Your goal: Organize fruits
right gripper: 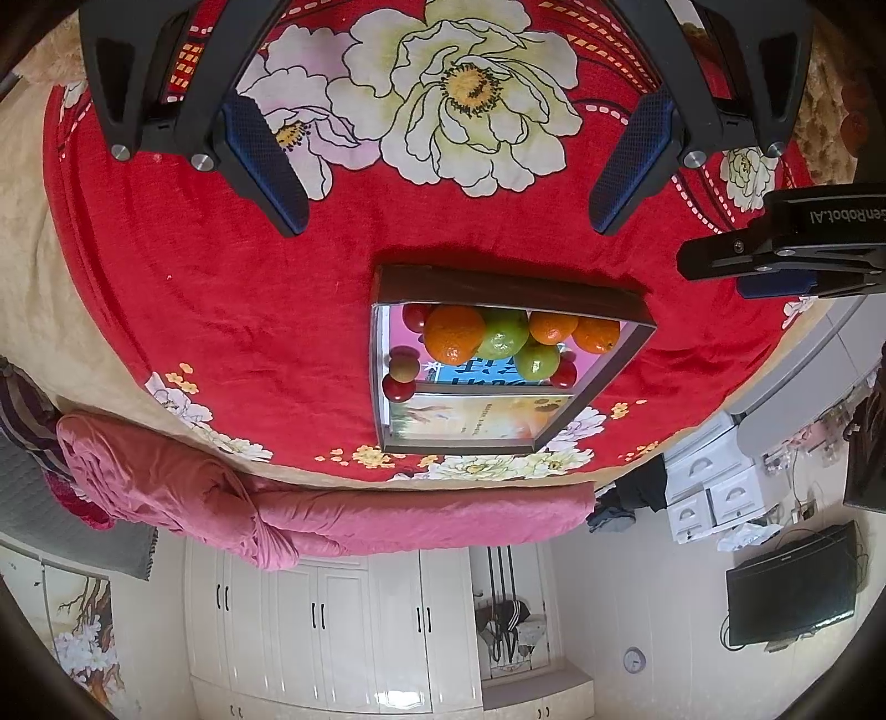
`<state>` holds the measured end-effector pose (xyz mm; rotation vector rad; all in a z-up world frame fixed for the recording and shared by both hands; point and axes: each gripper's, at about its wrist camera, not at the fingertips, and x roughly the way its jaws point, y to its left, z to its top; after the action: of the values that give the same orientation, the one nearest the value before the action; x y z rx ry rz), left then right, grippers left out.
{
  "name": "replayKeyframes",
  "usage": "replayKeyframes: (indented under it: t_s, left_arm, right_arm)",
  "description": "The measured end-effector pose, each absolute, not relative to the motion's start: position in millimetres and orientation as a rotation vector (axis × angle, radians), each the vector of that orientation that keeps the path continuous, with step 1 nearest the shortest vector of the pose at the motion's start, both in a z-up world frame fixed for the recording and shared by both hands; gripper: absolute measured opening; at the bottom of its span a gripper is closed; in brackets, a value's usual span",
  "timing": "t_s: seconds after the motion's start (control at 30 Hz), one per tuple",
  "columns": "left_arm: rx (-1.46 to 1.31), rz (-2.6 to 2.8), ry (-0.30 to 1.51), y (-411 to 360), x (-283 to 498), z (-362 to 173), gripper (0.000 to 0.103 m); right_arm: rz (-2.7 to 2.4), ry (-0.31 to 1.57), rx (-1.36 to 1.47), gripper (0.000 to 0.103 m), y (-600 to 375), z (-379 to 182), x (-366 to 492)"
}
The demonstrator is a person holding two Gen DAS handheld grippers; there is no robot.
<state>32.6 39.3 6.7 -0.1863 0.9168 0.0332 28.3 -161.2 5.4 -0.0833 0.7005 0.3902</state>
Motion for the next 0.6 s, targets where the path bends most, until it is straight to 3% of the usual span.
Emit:
replayKeyframes:
  t_s: [0.6]
  left_arm:
    - [-0.186, 0.037, 0.918, 40.0, 32.3, 7.3, 0.08]
  right_arm:
    - [0.391, 0.7, -0.086, 0.102, -161.0, 5.9, 28.1]
